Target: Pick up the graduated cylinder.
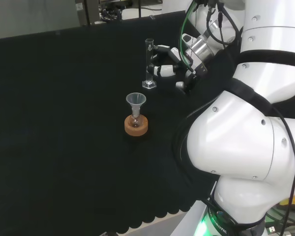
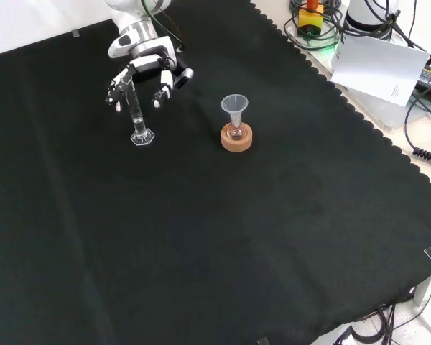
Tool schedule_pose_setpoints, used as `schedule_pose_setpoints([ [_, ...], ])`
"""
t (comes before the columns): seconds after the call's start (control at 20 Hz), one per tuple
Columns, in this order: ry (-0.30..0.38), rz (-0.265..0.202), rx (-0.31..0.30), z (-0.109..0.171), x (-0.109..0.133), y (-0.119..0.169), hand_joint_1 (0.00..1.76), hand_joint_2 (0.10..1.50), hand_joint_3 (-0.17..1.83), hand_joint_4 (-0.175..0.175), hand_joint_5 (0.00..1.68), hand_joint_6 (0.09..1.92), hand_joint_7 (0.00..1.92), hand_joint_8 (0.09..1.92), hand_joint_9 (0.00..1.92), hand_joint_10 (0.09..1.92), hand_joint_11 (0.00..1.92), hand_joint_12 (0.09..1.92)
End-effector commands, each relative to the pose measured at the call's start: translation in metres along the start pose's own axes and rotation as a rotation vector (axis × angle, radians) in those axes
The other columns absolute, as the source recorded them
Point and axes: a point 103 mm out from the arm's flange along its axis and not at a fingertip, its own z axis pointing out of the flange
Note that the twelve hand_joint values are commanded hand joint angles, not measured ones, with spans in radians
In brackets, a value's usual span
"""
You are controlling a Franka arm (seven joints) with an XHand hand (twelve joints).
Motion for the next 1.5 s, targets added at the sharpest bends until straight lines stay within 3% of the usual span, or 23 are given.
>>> schedule_pose_setpoints([
  [0.05,0.049,-0.015,-0.031,0.006,0.002,0.006,0.99,0.60,0.60,-0.035,0.55,0.09,0.46,0.65,0.65,0.58,0.35,1.31],
  [0.55,0.084,-0.016,-0.047,0.017,0.005,0.013,1.03,0.62,0.60,-0.031,0.60,0.12,0.47,0.64,0.68,0.56,0.43,1.26],
  [1.0,0.075,-0.002,-0.077,0.021,0.002,0.015,1.08,0.70,0.58,-0.019,0.62,0.53,0.58,0.63,0.85,0.45,0.65,1.14],
  [1.35,0.094,-0.002,-0.065,0.020,0.004,0.018,1.13,0.74,0.58,-0.021,0.69,0.62,0.67,0.63,1.00,0.37,0.84,1.02],
  [1.5,0.098,0.005,-0.088,0.018,0.003,0.018,1.15,0.76,0.58,-0.015,0.72,0.63,0.71,0.63,1.05,0.33,0.89,0.99],
])
